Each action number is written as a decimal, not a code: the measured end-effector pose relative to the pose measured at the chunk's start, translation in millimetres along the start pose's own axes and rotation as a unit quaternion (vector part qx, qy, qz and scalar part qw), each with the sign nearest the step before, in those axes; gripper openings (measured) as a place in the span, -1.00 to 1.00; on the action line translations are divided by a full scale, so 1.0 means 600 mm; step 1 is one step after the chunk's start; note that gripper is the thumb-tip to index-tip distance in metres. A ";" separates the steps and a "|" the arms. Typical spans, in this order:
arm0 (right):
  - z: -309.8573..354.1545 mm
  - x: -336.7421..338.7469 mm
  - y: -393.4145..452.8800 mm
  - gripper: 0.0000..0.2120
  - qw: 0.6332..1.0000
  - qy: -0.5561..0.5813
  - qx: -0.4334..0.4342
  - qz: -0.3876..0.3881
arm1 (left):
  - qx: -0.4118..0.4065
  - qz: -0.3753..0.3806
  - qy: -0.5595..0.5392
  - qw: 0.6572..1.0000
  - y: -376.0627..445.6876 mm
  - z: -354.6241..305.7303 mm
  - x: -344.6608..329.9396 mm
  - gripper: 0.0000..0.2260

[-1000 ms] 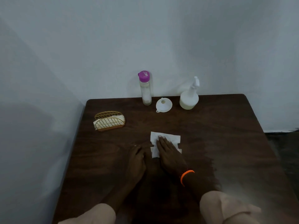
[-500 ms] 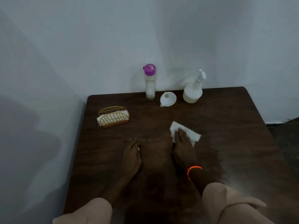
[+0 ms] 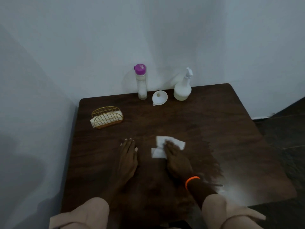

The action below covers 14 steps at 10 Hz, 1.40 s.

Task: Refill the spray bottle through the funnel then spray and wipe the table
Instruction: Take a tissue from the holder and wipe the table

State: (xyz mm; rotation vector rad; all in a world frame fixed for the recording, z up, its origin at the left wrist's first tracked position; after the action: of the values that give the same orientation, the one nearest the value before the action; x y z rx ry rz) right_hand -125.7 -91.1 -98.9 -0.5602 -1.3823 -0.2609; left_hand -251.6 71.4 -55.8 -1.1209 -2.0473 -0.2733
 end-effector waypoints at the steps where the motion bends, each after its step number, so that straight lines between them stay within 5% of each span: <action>1: -0.129 0.031 -0.056 -0.34 0.989 0.002 -0.149 -0.014 | -0.008 0.000 0.018 1.000 -0.006 -0.006 -0.007 -0.53; 2: -0.134 0.035 -0.112 -0.42 0.979 -0.020 -0.194 0.052 | -0.017 0.001 0.019 1.000 -0.013 -0.003 -0.010 -0.55; 3: -0.104 0.022 -0.097 -0.22 0.981 -0.027 -0.183 0.058 | -0.020 -0.005 0.025 0.999 -0.022 -0.008 -0.005 -0.56; 4: -0.029 -0.009 -0.051 -0.41 0.989 -0.051 -0.135 0.033 | -0.030 -0.031 0.032 0.999 -0.033 -0.010 0.009 -0.56; 6: 0.235 -0.051 -0.028 -0.43 0.994 0.015 0.104 0.022 | 0.010 0.014 0.066 0.998 -0.050 0.024 0.002 -0.46; 7: 0.303 -0.059 -0.071 -0.45 0.978 0.016 0.197 0.061 | 0.082 0.012 0.071 0.994 -0.054 0.045 -0.006 -0.42; 8: 0.259 -0.031 -0.102 -0.46 0.975 -0.046 0.215 -0.007 | 0.008 -0.065 0.025 0.998 -0.061 0.030 0.017 -0.60; 9: 0.148 -0.034 -0.091 -0.48 0.989 -0.045 0.137 -0.012 | -0.051 -0.072 0.043 0.995 -0.068 0.007 0.011 -0.62; 10: -0.013 -0.029 -0.108 -0.47 0.999 0.009 -0.038 0.001 | -0.047 -0.060 0.074 0.994 -0.073 -0.009 -0.015 -0.56; 12: -0.164 -0.059 -0.209 -0.42 0.962 -0.035 -0.261 0.070 | -0.055 -0.047 0.099 0.993 -0.086 -0.031 -0.052 -0.42; 13: -0.119 -0.084 -0.207 -0.43 0.962 -0.058 -0.261 0.046 | -0.037 -0.037 0.101 0.994 -0.093 -0.034 -0.065 -0.44; 14: 0.000 -0.087 -0.179 -0.41 0.986 -0.065 -0.153 0.032 | -0.031 -0.052 0.096 0.994 -0.108 -0.036 -0.061 -0.48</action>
State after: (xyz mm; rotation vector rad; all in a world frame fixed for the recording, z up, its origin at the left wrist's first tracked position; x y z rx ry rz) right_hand -187.9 -189.1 -125.8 -0.8882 -1.4574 -0.3928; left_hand -280.1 -0.9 -56.4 -0.9852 -1.9399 -0.4811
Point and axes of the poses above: each hand's wrist, its own y-axis towards the middle knuckle, its own x-axis out of the back of the hand, z = x × y, the point moved 10 cm from there along y, towards the middle knuckle, and after that the axes turned 13 degrees about -y, right-handed, at the moved point
